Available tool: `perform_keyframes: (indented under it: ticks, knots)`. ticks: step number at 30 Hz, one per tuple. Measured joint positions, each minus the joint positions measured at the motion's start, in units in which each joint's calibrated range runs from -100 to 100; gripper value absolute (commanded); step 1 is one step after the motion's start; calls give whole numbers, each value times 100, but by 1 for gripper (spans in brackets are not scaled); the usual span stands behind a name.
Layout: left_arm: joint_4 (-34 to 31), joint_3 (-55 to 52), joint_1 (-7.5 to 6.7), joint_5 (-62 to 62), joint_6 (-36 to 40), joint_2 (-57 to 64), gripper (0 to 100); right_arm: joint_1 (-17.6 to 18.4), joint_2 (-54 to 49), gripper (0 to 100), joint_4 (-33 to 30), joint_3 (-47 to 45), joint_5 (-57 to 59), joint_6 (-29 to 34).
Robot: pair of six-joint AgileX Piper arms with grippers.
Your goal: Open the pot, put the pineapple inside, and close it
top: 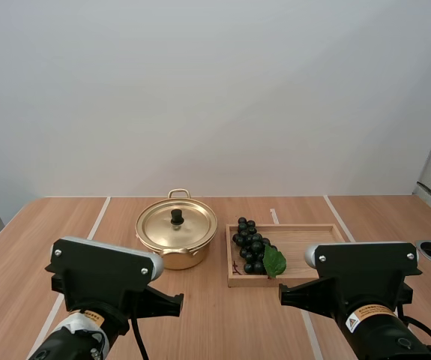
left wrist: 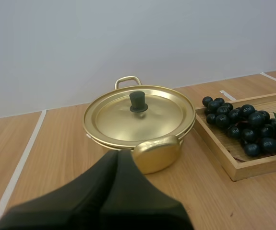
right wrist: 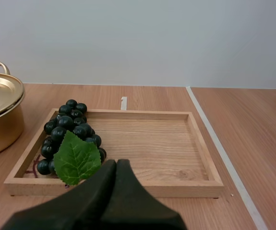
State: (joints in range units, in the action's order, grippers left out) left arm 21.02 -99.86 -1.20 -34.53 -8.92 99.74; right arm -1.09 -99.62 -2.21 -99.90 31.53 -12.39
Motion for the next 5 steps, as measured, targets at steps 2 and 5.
perform_keyframes:
  ticks: [2, 5]
  knots:
    - [14, 0, 0, 0, 0, 0, 0, 0, 0, 0, 0, 0, 0, 0]
    - [14, 0, 0, 0, 0, 0, 0, 0, 0, 0, 0, 0, 0, 0]
